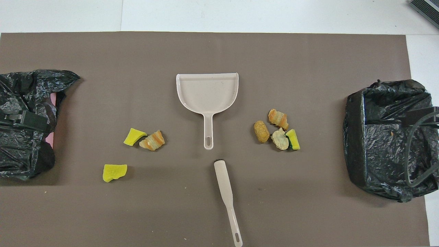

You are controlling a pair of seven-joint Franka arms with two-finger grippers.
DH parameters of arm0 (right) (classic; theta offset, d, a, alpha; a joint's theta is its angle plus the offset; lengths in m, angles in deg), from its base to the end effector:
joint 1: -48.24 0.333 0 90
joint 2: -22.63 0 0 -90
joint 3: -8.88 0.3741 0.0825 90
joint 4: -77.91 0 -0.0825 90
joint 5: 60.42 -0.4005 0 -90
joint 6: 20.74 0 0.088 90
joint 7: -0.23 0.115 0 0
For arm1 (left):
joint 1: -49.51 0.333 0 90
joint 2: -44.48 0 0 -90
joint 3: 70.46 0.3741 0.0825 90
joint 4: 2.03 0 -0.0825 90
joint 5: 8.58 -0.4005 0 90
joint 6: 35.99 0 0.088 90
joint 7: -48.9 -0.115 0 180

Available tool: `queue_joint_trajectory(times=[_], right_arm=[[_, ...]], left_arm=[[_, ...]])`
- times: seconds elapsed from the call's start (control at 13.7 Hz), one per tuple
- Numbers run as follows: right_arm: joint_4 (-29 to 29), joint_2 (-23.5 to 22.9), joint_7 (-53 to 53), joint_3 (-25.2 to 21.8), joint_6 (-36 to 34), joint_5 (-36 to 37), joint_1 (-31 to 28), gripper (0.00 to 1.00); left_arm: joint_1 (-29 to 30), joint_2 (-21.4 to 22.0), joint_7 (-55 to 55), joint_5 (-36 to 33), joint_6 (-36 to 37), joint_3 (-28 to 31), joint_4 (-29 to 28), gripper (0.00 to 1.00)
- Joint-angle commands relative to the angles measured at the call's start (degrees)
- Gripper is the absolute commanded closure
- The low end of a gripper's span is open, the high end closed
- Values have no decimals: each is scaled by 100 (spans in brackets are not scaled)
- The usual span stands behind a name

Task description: Sweep and dump trash in bin

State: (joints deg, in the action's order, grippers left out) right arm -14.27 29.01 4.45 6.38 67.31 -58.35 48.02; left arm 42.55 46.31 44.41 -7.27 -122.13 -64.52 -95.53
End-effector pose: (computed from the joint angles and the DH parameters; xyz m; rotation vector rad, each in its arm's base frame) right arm 0.5254 -0.0309 0.7141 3.1044 -0.1910 0.0615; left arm 0.5497 -0.0115 0.6573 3.1053 -0.1504 -0.1491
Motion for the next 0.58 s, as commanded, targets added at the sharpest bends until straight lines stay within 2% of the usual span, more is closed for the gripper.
queue_joint_trajectory(times=[0.0, 0.29, 0.51], right_arm=[[-213, 161, -96, 47, 98, -119, -101, 0], [-222, 170, -115, 39, 116, -119, -66, 0], [-231, 179, -123, 39, 107, -119, -49, 0]], left_arm=[[19, 160, -61, -79, -34, -23, -195, 0], [-16, 178, -61, -78, -52, -23, -248, 0], [-78, 318, -17, -78, -385, -58, -633, 0]])
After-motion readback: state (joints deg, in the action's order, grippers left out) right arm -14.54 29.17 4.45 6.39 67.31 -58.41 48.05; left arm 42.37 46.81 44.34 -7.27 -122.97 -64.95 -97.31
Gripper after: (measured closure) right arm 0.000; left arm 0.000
